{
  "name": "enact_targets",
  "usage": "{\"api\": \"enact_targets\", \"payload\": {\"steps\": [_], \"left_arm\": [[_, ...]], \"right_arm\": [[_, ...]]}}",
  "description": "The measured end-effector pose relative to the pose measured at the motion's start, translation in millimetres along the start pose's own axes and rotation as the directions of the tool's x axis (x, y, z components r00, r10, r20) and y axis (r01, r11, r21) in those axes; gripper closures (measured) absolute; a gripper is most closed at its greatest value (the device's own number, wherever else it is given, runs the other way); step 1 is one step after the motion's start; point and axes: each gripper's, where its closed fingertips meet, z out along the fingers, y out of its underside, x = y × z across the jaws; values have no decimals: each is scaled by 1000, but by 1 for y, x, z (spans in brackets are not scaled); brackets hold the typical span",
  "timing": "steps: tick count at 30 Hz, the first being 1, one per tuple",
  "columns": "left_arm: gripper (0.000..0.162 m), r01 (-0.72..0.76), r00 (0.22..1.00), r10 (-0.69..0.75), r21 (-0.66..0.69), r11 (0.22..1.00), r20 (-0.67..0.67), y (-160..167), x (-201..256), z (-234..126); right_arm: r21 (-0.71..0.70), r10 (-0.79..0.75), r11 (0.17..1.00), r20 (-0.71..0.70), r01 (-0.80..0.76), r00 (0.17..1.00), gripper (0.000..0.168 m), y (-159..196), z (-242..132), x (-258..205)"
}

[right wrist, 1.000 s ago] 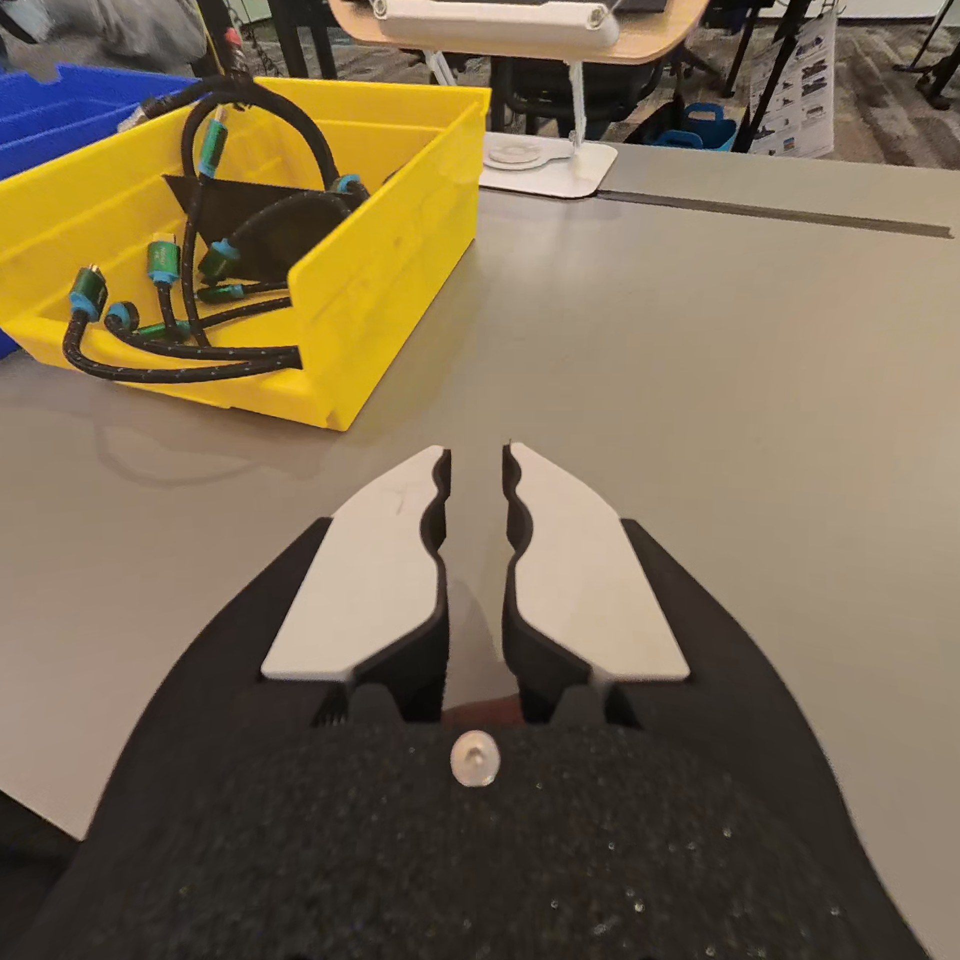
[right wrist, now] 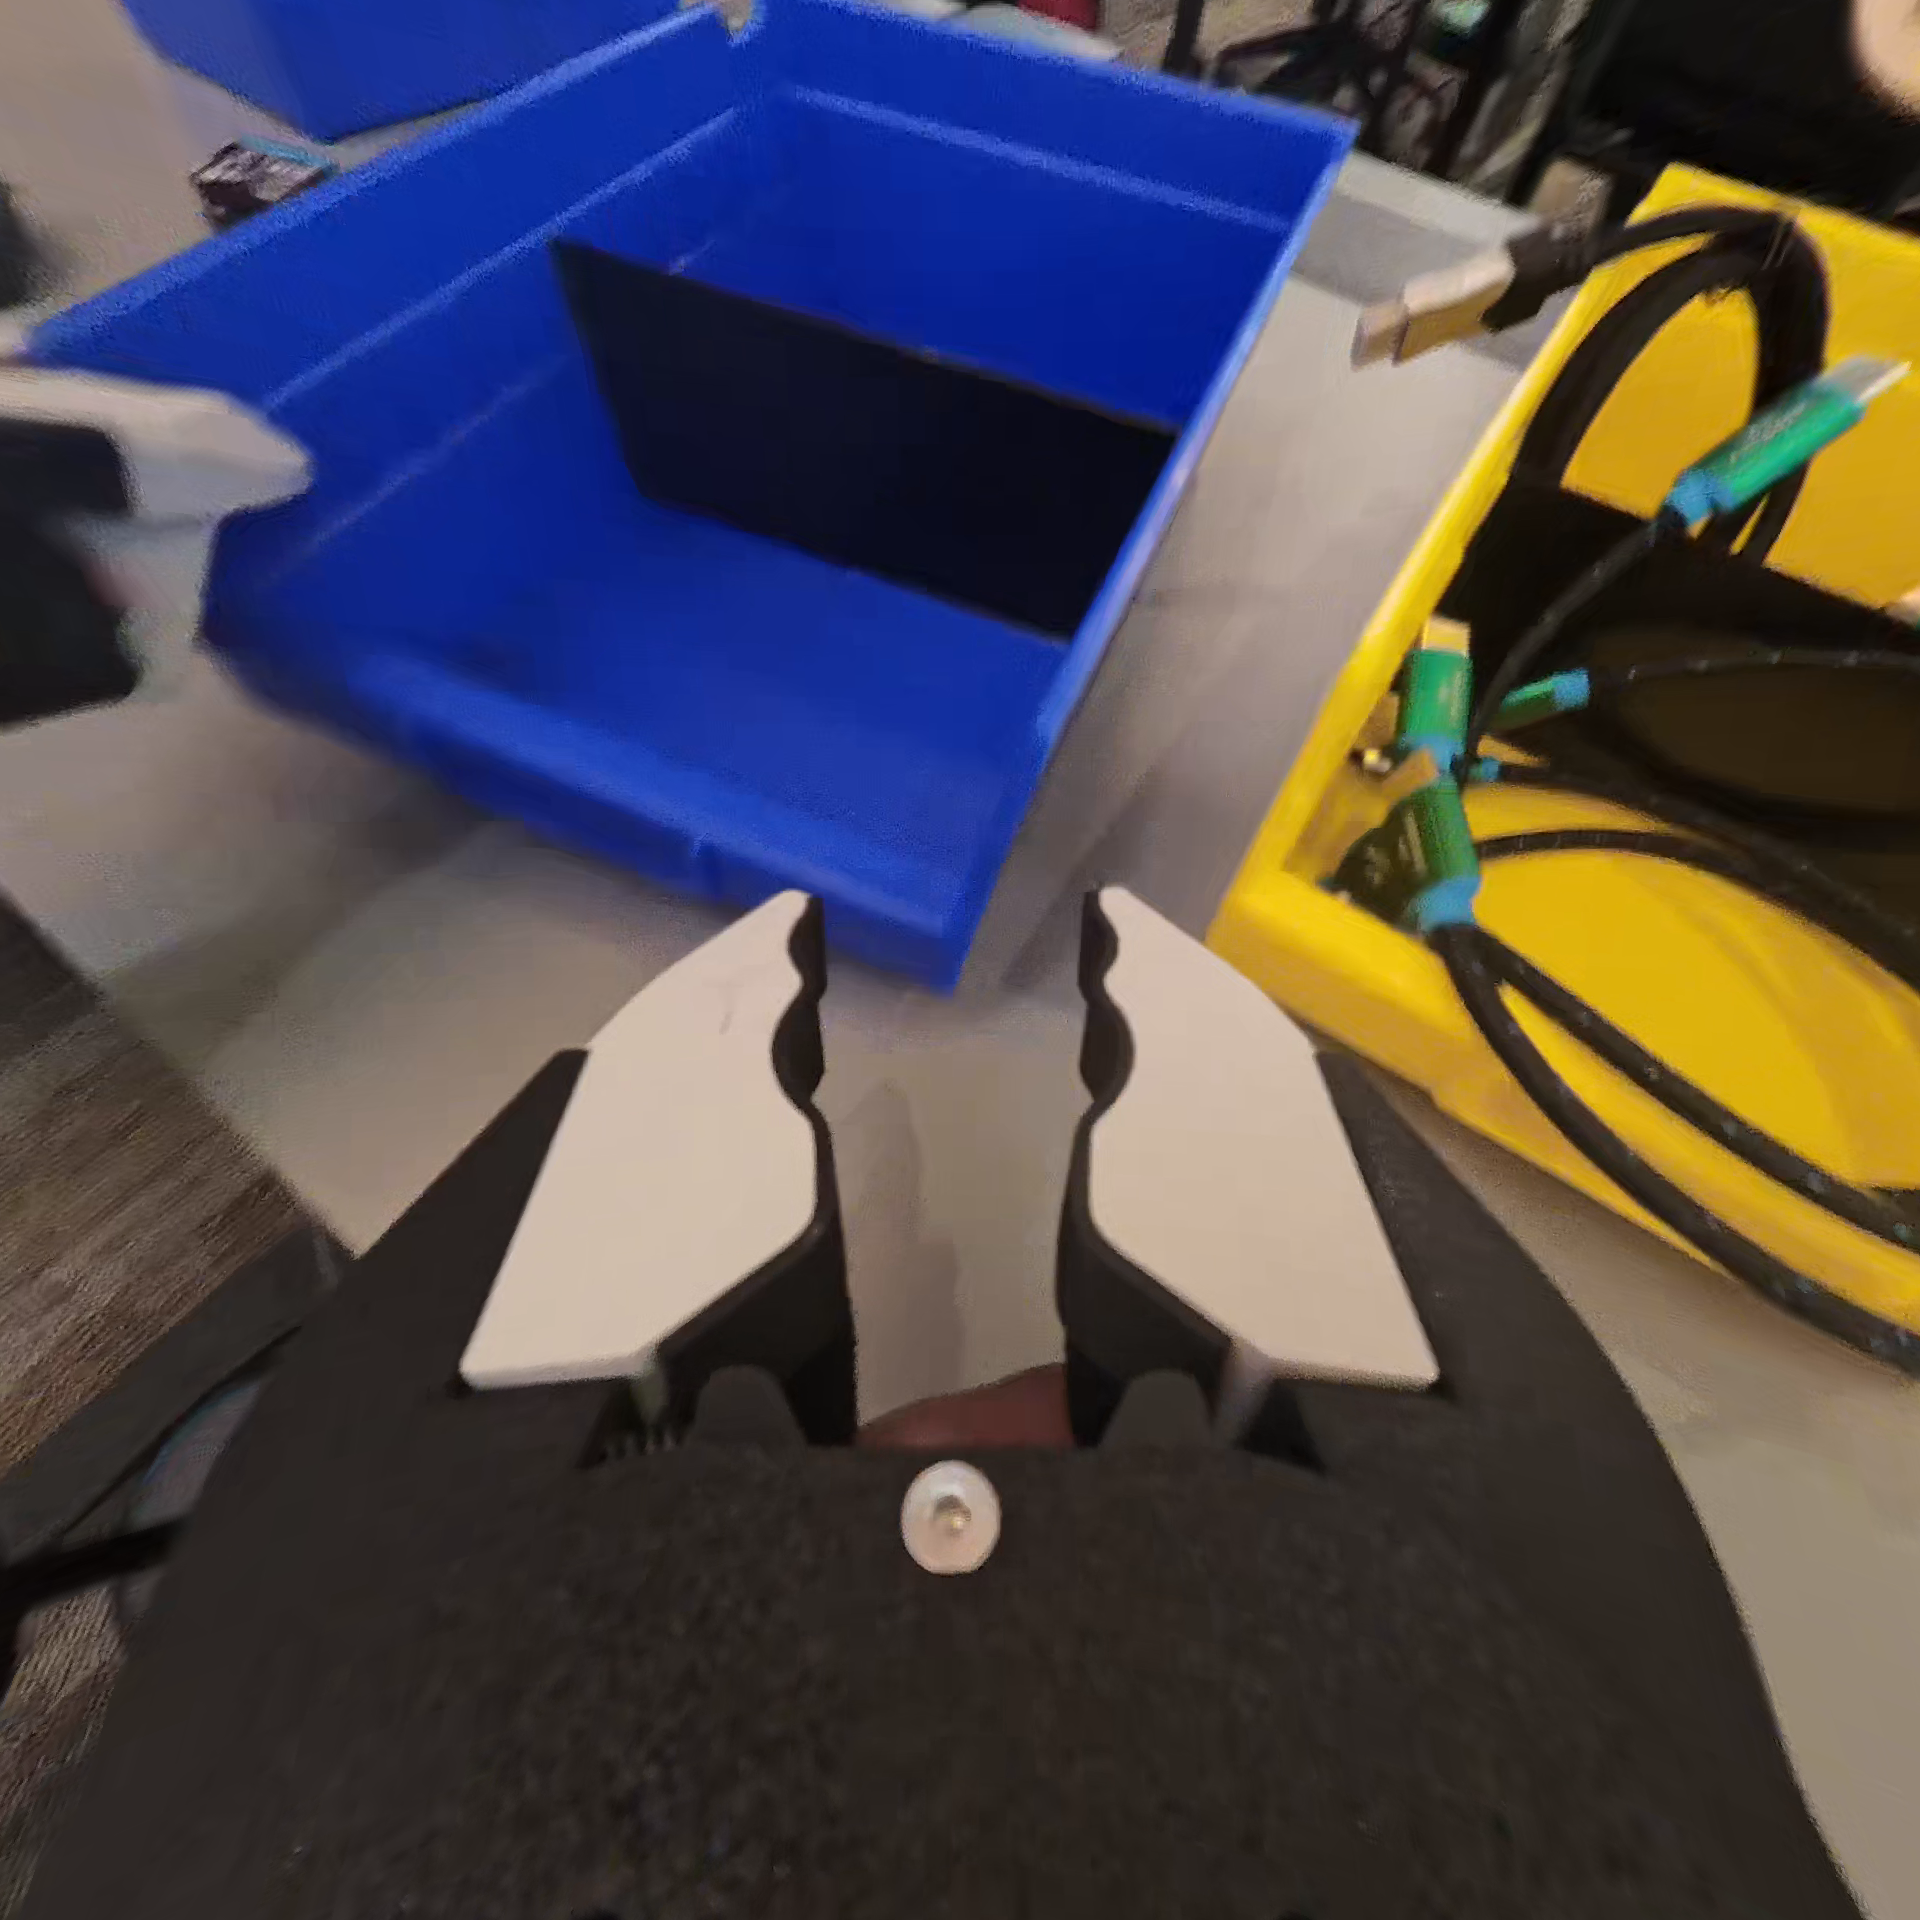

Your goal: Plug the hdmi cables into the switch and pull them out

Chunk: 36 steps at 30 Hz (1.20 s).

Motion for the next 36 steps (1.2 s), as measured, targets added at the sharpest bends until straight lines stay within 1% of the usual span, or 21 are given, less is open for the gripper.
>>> {"api": "enact_targets", "payload": {"steps": [2, 3, 4, 5, 7, 10, 12, 15, 17, 20, 22, 24, 26, 28, 30, 32, 34, 36], "left_arm": [[158, -1, 1000, 1, 2, 1000, 2, 6, -1, -9], [158, -1, 1000, 1, 2, 1000, 4, 8, -2, -13], [158, -1, 1000, 1, 4, 1000, 7, 11, -2, -17], [158, -4, 1000, 4, 6, 1000, 16, 13, -3, -21], [158, -22, 999, 21, 19, 1000, 24, 16, -4, -30], [157, -26, 999, 23, 76, 997, 40, 10, -8, -43], [158, -3, 998, -5, 136, 991, 61, -3, -14, -56], [159, 23, 995, -42, 210, 977, 87, -27, -18, -78], [159, 9, 994, -41, 300, 954, 100, -55, -10, -102], [159, -21, 995, -21, 425, 905, 95, -101, 21, -134], [158, -36, 998, 3, 482, 876, 71, -128, 53, -145], [158, -46, 999, 42, 521, 853, 20, -155, 94, -146], [158, -59, 994, 99, 544, 837, -45, -179, 144, -139], [157, -69, 981, 156, 550, 833, -113, -199, 202, -128], [157, -84, 963, 209, 543, 835, -172, -211, 264, -116], [157, -102, 944, 250, 529, 843, -216, -215, 326, -101], [157, -111, 919, 284, 511, 853, -273, -212, 391, -88], [157, -135, 886, 321, 475, 869, -336, -199, 455, -74]], "right_arm": [[11, 15, 1000, -32, -15, 999, 122, -9, 18, -5], [-1, 18, 1000, -79, -18, 997, 128, -9, 27, -2], [-27, 23, 999, -134, -27, 991, 152, -7, 34, 4], [-37, 44, 998, -163, -51, 986, 161, -7, 37, 7], [-36, 54, 998, -126, -59, 991, 163, -8, 39, 4], [-34, 58, 997, -105, -62, 993, 163, -12, 32, -3], [12, 63, 998, -69, -63, 996, 163, -24, 22, -10], [115, -49, 992, -73, 57, 996, 161, -55, 0, -15], [201, -86, 974, -101, 105, 991, 161, -80, -21, -9], [305, -71, 946, -143, 112, 987, 161, -114, -59, 18], [363, -48, 926, -171, 108, 984, 161, -132, -86, 47], [397, -24, 911, -222, 112, 975, 161, -143, -114, 86], [410, 12, 905, -289, 112, 957, 161, -146, -142, 133], [405, 53, 908, -364, 107, 930, 162, -141, -170, 184], [386, 106, 919, -428, 76, 897, 162, -126, -196, 238], [352, 128, 934, -489, 61, 863, 162, -107, -219, 292], [296, 136, 954, -551, 40, 823, 162, -80, -240, 346], [241, 153, 971, -587, -9, 795, 162, -47, -261, 397]]}}
